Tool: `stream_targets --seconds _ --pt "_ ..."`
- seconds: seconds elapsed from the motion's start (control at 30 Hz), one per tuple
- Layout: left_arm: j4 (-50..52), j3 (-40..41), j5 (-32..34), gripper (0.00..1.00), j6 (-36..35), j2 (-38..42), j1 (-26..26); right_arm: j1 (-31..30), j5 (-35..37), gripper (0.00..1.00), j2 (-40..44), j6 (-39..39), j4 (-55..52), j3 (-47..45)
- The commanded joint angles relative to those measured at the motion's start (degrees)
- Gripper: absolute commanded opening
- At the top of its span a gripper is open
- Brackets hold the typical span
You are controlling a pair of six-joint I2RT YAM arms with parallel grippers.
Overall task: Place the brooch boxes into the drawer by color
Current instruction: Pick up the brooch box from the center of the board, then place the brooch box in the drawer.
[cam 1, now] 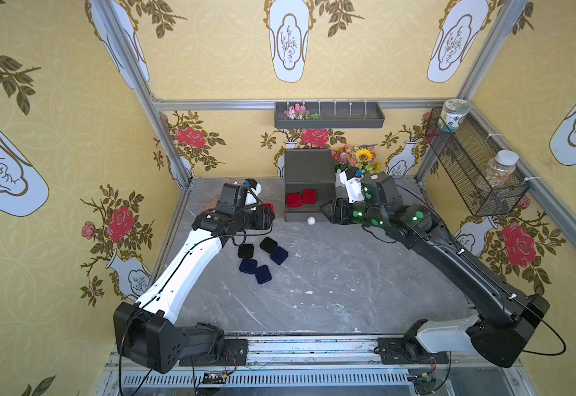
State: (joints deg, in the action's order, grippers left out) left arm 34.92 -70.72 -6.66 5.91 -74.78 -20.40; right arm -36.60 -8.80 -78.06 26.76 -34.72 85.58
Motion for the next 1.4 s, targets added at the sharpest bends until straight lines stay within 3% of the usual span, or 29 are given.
stream_targets --seconds 0.0,0.33,0.73,0.97,1.17,1.23,1.37 --pt "-5.76 1.76 -6.23 0.61 -4.22 2.30 -1.88 -2.65 0.82 0.66 -2.21 0.41 1.79 2.27" --pt "-10.66 6.36 -10.69 0.61 -7.81 9.98 -4.97 -7.39 -0.19 0.65 -9.53 1.63 3.89 8.02" --pt "-9.11 5.92 -9.16 0.61 -8.69 9.48 -8.50 -9.90 -1.04 0.64 -13.84 1.80 3.80 11.76" --pt "-9.10 6.09 -8.82 0.61 -8.76 9.92 -8.82 -10.06 -1.79 0.51 -14.46 2.16 4.31 11.41" --pt "-9.22 6.07 -9.13 0.61 -8.90 10.10 -8.81 -9.99 -2.64 0.15 -14.17 2.48 5.18 10.65" --pt "-9.25 6.13 -9.34 0.61 -8.90 10.16 -8.95 -9.93 -3.45 0.08 -13.75 2.75 6.19 9.96" --pt "-9.82 6.46 -9.35 0.66 -8.76 10.66 -8.88 -9.85 -2.56 0.06 -13.28 2.78 6.76 9.28"
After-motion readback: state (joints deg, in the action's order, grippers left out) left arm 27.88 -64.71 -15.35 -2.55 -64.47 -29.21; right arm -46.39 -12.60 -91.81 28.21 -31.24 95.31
